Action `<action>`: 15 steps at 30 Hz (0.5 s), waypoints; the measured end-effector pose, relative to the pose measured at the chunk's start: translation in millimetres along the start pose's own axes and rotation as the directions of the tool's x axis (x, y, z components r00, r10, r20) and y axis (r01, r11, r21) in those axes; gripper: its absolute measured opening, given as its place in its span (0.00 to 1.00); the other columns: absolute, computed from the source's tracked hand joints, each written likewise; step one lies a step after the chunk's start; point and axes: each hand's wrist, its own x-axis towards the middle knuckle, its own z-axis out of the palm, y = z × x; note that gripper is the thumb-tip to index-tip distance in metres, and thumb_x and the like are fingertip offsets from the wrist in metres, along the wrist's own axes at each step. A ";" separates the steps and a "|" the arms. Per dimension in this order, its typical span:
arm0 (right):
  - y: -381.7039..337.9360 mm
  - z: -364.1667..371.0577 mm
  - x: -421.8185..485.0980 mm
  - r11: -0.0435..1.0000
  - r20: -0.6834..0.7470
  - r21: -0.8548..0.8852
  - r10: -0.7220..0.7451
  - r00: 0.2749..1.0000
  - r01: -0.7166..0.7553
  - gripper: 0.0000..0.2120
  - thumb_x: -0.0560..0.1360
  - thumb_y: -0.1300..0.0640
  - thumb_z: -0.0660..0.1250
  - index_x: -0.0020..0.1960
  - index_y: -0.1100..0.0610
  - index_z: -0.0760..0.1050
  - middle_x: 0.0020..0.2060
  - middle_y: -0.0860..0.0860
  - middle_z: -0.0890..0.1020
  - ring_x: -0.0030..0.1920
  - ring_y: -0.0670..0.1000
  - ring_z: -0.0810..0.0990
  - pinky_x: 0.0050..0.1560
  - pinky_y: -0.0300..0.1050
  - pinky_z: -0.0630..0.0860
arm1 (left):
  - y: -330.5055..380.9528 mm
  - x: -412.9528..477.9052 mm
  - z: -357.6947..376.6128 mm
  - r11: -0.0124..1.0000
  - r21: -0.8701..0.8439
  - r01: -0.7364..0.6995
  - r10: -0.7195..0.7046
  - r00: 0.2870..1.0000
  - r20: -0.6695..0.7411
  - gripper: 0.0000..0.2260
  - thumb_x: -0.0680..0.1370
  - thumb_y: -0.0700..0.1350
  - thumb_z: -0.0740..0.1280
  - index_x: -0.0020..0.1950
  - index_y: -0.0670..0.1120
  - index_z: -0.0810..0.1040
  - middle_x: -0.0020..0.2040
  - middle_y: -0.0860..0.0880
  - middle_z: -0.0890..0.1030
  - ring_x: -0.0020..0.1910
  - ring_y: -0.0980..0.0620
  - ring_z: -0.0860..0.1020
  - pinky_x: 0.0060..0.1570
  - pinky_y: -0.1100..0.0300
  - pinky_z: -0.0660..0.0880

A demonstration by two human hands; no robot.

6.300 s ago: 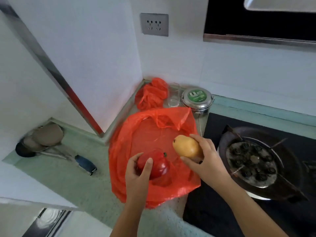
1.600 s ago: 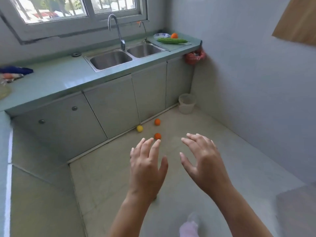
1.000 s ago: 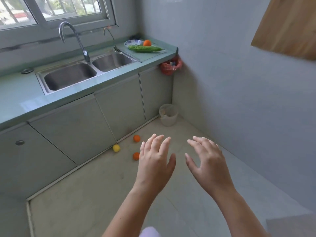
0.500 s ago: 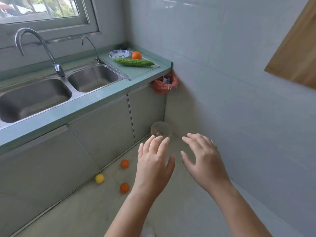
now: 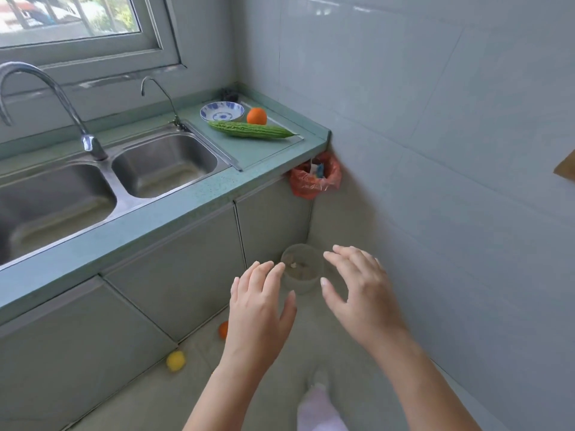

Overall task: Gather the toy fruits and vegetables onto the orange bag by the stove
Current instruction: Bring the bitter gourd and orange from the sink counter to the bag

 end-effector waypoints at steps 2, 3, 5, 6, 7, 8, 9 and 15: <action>11.7 10.2 28.8 1.000 -0.006 0.023 -0.011 1.000 0.011 0.20 0.70 0.49 0.58 0.55 0.59 0.77 0.53 0.56 0.80 0.55 0.60 0.77 0.55 0.63 0.73 | -7.1 25.2 9.6 1.000 0.012 0.017 -0.017 1.000 -0.005 0.21 0.73 0.52 0.57 0.59 0.41 0.76 0.56 0.43 0.79 0.58 0.40 0.75 0.54 0.39 0.72; 19.5 15.7 45.6 0.999 -0.008 0.036 -0.015 1.000 0.015 0.20 0.70 0.49 0.58 0.55 0.59 0.77 0.54 0.56 0.80 0.56 0.60 0.77 0.55 0.63 0.73 | -10.3 40.2 15.8 1.000 0.024 0.020 -0.020 1.000 -0.006 0.21 0.73 0.52 0.57 0.59 0.41 0.76 0.56 0.43 0.79 0.58 0.40 0.75 0.54 0.39 0.73; 38.1 27.0 81.2 0.998 -0.010 0.058 -0.023 1.000 0.024 0.20 0.70 0.50 0.58 0.56 0.59 0.77 0.54 0.57 0.80 0.56 0.60 0.76 0.55 0.63 0.73 | -14.3 75.3 30.5 0.998 0.059 0.025 -0.025 1.000 -0.007 0.21 0.73 0.52 0.57 0.59 0.41 0.76 0.56 0.43 0.79 0.58 0.39 0.75 0.53 0.38 0.73; 48.1 31.9 98.8 0.997 -0.006 0.068 -0.027 1.000 0.028 0.20 0.70 0.49 0.58 0.56 0.59 0.77 0.54 0.57 0.80 0.56 0.60 0.76 0.55 0.63 0.72 | -14.5 93.9 37.3 0.997 0.073 0.027 -0.026 1.000 -0.007 0.21 0.73 0.52 0.57 0.59 0.41 0.76 0.55 0.43 0.79 0.58 0.38 0.75 0.53 0.38 0.73; 57.5 35.1 116.7 0.996 -0.003 0.079 -0.031 1.000 0.031 0.20 0.70 0.49 0.58 0.56 0.60 0.77 0.54 0.57 0.80 0.56 0.60 0.76 0.55 0.63 0.72 | -13.8 113.1 42.4 0.997 0.077 0.026 -0.026 1.000 -0.007 0.21 0.73 0.52 0.57 0.59 0.41 0.76 0.55 0.43 0.79 0.58 0.38 0.75 0.53 0.38 0.73; 66.5 36.6 135.4 0.995 -0.009 0.088 -0.038 0.999 0.039 0.20 0.71 0.49 0.58 0.56 0.60 0.77 0.54 0.57 0.80 0.56 0.60 0.76 0.56 0.62 0.72 | -12.2 133.8 46.0 0.997 0.078 0.022 -0.021 1.000 -0.013 0.21 0.73 0.52 0.57 0.59 0.41 0.76 0.56 0.43 0.79 0.58 0.38 0.75 0.53 0.38 0.73; 75.1 36.7 154.5 0.994 -0.021 0.094 -0.049 0.999 0.050 0.20 0.71 0.50 0.58 0.56 0.60 0.76 0.54 0.57 0.80 0.55 0.60 0.76 0.57 0.60 0.72 | -10.2 155.0 48.6 0.996 0.083 0.015 -0.013 1.000 -0.020 0.21 0.73 0.52 0.57 0.59 0.41 0.76 0.56 0.43 0.79 0.58 0.39 0.75 0.54 0.38 0.73; 121.5 42.7 252.4 0.989 -0.085 0.120 -0.076 0.994 0.086 0.20 0.71 0.50 0.58 0.56 0.60 0.77 0.54 0.56 0.80 0.55 0.57 0.76 0.58 0.53 0.72 | -10.8 258.7 62.4 0.991 0.131 0.038 -0.026 0.995 -0.091 0.21 0.73 0.51 0.58 0.60 0.41 0.76 0.56 0.43 0.79 0.56 0.40 0.75 0.56 0.42 0.72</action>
